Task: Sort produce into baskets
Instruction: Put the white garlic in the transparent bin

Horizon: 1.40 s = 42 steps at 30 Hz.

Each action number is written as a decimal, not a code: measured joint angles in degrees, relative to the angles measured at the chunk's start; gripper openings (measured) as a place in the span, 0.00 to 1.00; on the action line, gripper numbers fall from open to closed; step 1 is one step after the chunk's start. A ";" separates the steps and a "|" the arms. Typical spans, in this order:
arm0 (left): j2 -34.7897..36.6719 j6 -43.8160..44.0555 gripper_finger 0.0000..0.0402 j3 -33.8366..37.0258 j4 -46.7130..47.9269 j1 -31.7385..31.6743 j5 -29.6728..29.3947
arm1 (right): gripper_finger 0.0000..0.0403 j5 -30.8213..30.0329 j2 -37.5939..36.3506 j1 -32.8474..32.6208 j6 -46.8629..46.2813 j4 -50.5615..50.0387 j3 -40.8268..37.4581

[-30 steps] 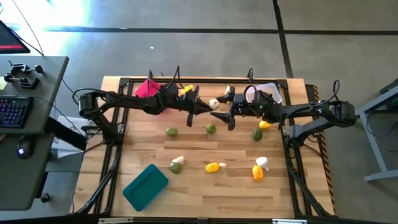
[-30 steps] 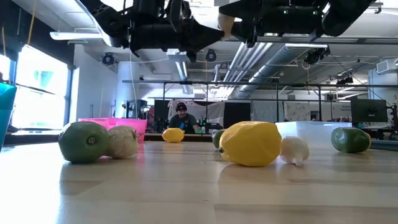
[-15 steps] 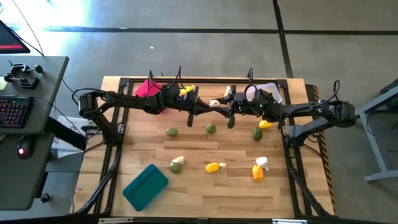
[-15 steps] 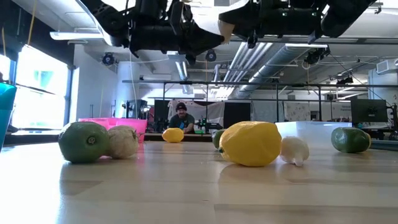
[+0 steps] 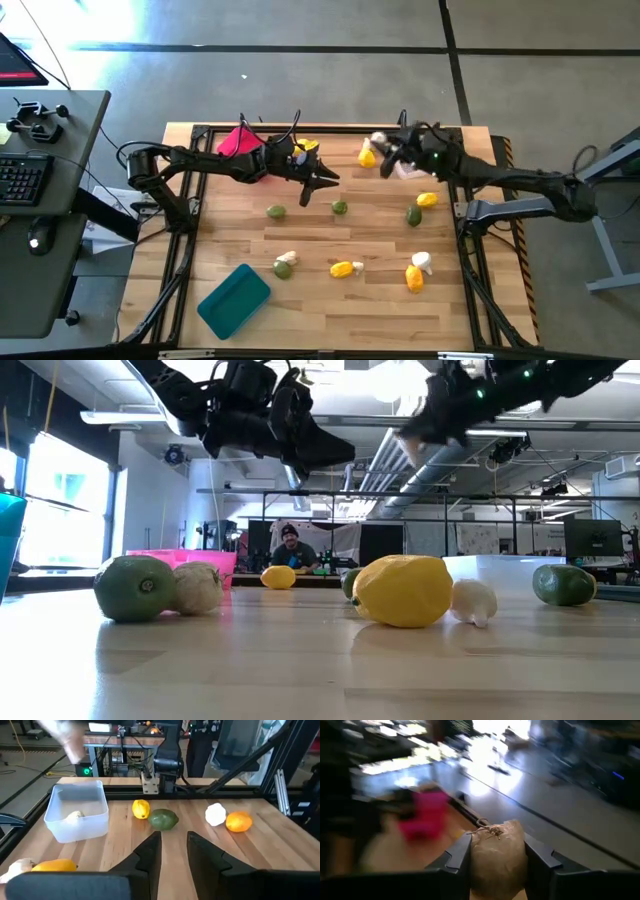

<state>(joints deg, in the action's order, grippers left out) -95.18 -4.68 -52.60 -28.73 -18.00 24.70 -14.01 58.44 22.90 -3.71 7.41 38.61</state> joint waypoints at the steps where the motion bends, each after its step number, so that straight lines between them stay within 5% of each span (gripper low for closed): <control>1: 0.00 -0.56 0.20 0.00 0.14 0.00 0.00 | 0.27 -1.82 -0.82 1.77 -1.66 -3.80 0.00; 9: 0.00 -1.58 0.19 0.00 0.48 0.00 0.01 | 0.27 -3.95 1.87 17.08 -12.81 -23.95 -0.02; 18: 0.00 -1.58 0.19 0.01 0.93 0.00 0.01 | 0.27 -4.24 13.75 28.44 -17.04 -27.52 -0.02; 30: 0.00 -1.58 0.19 0.00 0.87 0.00 -0.01 | 0.28 -8.04 22.83 30.09 -18.43 -27.75 0.70; 42: 0.09 -1.56 0.19 0.00 1.73 0.00 -0.36 | 0.52 -8.01 22.86 30.05 -17.68 -28.37 0.70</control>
<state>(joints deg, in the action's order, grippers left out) -95.09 -6.24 -52.60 -27.00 -18.00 24.34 -22.02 81.30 52.95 -21.39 -20.96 39.31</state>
